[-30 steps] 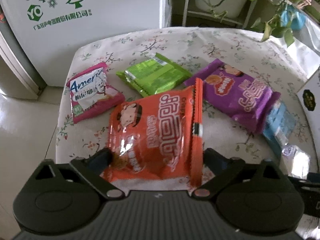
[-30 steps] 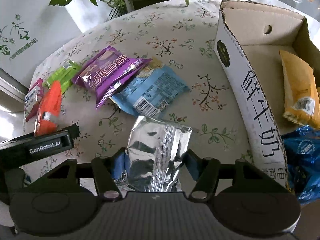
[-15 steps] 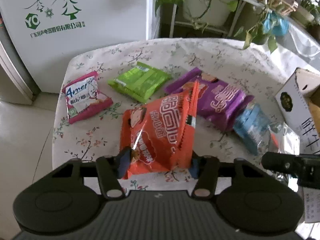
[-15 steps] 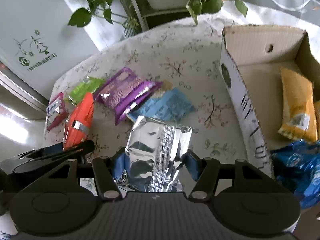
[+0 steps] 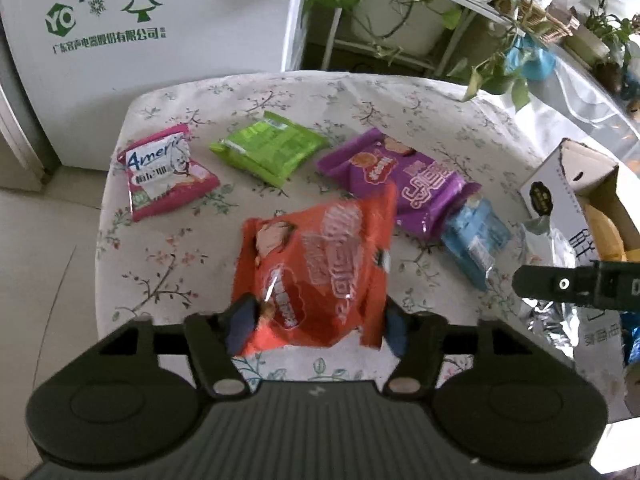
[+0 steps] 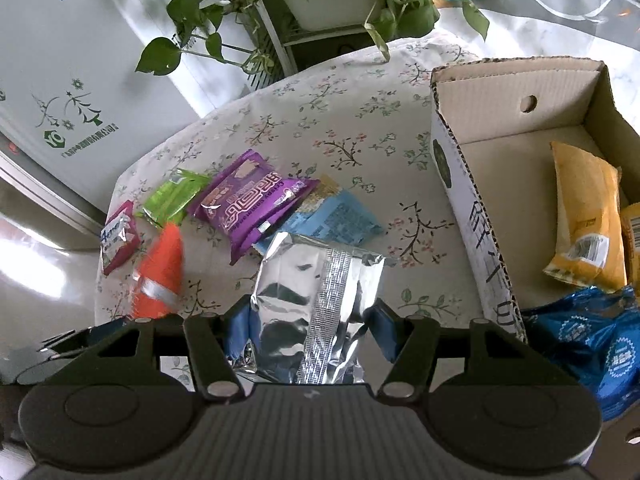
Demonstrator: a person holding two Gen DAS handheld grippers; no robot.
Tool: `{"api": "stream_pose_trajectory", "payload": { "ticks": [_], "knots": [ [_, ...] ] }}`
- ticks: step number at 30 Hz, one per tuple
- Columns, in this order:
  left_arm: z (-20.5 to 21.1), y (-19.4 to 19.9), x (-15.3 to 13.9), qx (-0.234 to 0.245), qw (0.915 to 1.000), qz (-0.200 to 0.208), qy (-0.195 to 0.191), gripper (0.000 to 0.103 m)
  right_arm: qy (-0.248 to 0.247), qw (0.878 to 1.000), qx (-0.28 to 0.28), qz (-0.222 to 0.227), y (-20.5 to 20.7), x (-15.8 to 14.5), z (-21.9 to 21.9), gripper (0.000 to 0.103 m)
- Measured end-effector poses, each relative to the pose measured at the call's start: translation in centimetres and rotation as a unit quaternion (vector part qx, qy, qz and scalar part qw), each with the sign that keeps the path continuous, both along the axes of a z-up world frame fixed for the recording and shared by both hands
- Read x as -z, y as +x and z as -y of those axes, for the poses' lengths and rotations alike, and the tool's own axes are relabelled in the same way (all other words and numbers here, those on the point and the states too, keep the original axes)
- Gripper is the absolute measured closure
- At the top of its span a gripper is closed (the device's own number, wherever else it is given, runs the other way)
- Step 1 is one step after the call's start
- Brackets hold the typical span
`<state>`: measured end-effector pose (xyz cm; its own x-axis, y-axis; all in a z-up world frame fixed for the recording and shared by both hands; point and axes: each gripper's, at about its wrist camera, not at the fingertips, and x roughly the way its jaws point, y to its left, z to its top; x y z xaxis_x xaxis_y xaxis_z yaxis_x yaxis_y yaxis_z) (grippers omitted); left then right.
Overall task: Organize snacks
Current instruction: 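Lift the orange packet with the left tool while the right tool carries the silver packet to the box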
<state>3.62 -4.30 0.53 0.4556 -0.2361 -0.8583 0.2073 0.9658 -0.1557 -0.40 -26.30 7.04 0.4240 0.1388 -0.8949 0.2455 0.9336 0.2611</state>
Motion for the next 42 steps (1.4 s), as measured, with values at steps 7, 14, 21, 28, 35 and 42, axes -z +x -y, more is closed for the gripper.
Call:
{"api": "stream_pose_trajectory", "payload": {
  "ticks": [7, 14, 21, 28, 35, 42],
  "knots": [
    [1.4, 1.0, 0.7, -0.003, 0.9984, 0.033, 0.045, 0.013, 0.004, 1.000, -0.007, -0.001, 0.2, 0.1, -0.6, 0.035],
    [2.3, 1.7, 1.8, -0.003, 0.9964, 0.038, 0.075, 0.038, 0.007, 1.000, -0.006, -0.002, 0.2, 0.1, -0.5, 0.035],
    [1.8, 1.2, 0.7, -0.015, 0.9978, 0.041, 0.050, 0.062, 0.018, 1.000, 0.001, 0.011, 0.1, -0.6, 0.3, 0.035],
    [1.7, 0.6, -2.0, -0.018, 0.9977, 0.063, 0.016, 0.070, 0.026, 0.999, 0.001, 0.042, 0.1, -2.1, 1.0, 0.035],
    [1.4, 0.5, -2.3, -0.026, 0.9975, 0.066, 0.001, 0.076, 0.029, 0.998, 0.005, 0.046, 0.2, -2.3, 1.4, 0.035],
    [1.2, 0.2, -3.4, -0.031, 0.9962, 0.079, -0.019, 0.077, 0.032, 0.998, 0.011, 0.057, 0.2, -2.7, 1.7, 0.035]
  ]
}}
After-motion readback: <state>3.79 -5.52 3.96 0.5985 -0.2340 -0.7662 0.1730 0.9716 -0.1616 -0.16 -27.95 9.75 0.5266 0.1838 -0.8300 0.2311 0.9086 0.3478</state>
